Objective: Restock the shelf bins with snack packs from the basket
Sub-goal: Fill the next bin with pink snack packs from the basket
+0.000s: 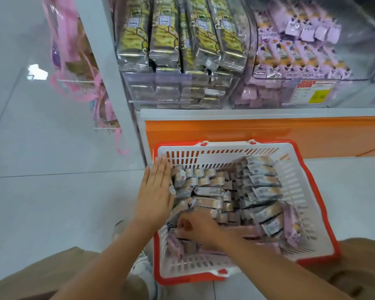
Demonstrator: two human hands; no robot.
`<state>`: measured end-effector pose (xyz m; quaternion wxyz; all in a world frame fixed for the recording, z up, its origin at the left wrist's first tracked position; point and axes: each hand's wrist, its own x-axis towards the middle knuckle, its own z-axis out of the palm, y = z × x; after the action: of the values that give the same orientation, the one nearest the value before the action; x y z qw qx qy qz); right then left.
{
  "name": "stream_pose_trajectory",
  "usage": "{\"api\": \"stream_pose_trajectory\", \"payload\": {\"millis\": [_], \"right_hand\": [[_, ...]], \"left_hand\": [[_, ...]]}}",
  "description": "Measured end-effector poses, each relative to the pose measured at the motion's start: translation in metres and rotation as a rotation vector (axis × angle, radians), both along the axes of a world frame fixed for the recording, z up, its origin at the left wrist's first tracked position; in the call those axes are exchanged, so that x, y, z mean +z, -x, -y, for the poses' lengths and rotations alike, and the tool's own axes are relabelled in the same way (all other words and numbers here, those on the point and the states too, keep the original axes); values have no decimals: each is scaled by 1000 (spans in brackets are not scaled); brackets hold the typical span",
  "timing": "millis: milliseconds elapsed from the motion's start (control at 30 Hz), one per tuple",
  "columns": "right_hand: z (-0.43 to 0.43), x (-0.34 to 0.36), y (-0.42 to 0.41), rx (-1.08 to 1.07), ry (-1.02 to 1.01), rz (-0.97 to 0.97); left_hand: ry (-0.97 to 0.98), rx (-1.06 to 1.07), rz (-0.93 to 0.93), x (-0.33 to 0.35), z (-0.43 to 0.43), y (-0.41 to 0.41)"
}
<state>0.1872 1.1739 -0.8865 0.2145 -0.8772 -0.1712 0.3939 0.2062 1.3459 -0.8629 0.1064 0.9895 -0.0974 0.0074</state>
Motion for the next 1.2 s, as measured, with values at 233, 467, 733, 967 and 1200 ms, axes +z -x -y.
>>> {"api": "stream_pose_trajectory", "payload": {"millis": [233,467,733,967,1200], "right_hand": [[-19,-6,15,85,110,-142],[0,14,1,-25,36,-198],[59,76,-35,-413,-266,-86],[80,145,-43,-614,-575,19],[107,181,-22,-620,-690,247]], "left_hand": [[23,2,-23,-6,-2,1],[-5,-20,-54,-3,-5,0],[105,-205,-49,26,4,-1],[443,-313,-66,79,53,-5],[1081,-56,-258,132,86,-6]]}}
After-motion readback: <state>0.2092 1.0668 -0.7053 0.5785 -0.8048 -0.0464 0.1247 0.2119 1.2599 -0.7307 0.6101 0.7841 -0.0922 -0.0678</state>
